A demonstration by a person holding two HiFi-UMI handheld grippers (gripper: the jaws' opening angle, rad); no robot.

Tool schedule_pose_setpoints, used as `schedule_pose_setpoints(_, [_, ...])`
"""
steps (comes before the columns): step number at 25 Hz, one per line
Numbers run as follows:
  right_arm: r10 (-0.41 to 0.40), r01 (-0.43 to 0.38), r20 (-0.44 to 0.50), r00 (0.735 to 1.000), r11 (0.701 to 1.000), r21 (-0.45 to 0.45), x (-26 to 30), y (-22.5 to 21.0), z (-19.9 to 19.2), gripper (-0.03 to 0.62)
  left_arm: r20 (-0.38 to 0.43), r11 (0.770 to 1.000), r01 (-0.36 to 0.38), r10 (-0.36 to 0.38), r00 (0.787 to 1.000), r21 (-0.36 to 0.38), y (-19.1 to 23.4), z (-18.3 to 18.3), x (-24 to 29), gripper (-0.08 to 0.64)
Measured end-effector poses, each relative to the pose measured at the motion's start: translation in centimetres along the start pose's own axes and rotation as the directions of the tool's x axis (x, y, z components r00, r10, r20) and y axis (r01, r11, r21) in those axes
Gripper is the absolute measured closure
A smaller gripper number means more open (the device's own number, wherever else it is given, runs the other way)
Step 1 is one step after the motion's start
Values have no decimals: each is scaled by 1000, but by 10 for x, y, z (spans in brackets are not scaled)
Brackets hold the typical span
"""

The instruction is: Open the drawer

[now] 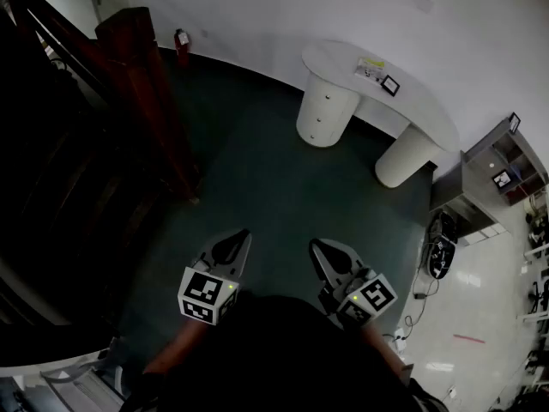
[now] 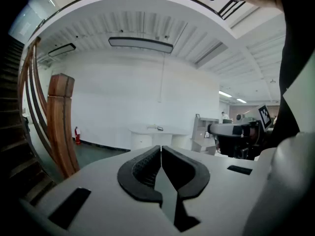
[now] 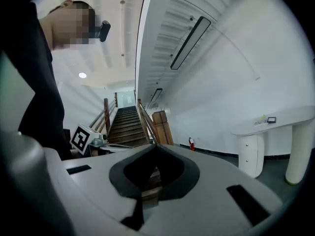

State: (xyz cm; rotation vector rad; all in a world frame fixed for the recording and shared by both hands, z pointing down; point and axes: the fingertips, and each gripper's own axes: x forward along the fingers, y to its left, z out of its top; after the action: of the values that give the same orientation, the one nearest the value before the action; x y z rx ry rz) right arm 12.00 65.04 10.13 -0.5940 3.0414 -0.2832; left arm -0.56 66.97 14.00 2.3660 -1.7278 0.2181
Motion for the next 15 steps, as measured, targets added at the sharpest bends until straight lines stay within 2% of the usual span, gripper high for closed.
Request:
schedule_pose_setpoints(7, [18, -19, -27, 999, 1000, -11, 24, 25, -8, 577, 16, 1000, 6, -6, 1000, -3, 17, -5, -22, 540])
schedule_pose_setpoints(15, [94, -94, -35, 995, 996, 0, 65, 67, -14, 577, 15, 998, -53, 54, 998, -45, 57, -29, -63, 540])
